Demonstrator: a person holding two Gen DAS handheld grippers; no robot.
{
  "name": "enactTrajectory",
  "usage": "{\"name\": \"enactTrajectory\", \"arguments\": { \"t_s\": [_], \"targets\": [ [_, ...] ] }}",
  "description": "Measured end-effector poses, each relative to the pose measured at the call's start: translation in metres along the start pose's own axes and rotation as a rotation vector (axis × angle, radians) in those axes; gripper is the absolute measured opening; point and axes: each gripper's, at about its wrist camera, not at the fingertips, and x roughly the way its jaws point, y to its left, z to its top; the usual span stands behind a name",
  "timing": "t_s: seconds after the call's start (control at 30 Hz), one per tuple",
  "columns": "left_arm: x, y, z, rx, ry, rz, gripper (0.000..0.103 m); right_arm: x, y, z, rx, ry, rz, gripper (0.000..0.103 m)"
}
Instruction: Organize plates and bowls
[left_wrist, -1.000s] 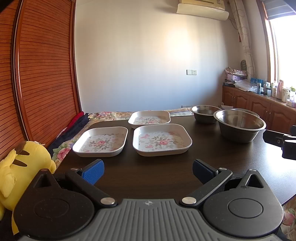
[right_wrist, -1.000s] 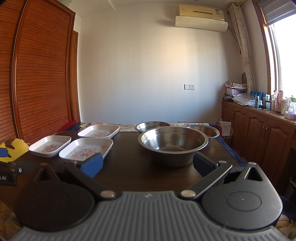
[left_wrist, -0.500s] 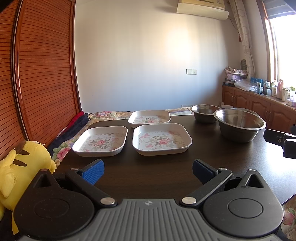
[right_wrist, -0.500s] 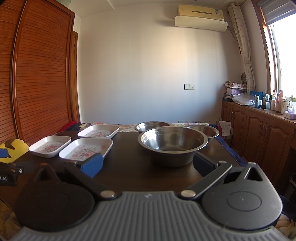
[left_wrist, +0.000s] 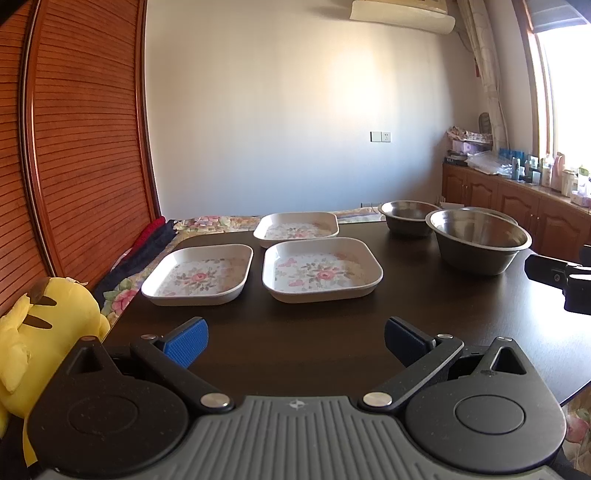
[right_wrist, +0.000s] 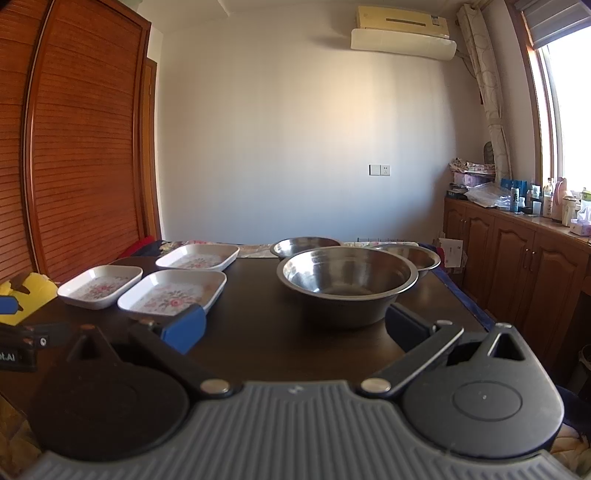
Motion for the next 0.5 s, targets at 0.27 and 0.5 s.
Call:
{"name": "enactTrajectory", "arguments": {
  "t_s": [0.27, 0.5],
  "targets": [
    [0.011, -0.001, -0.003, 0.019, 0.055, -0.022, 0.103, 0.014, 0.007, -0.001, -0.02, 0.023, 0.024, 0.103],
    [0.022, 0.003, 0.0, 0.019, 0.1, -0.054, 0.103, 0.03, 0.017, 0.007, -0.054, 0.035, 0.065, 0.103]
  ]
}}
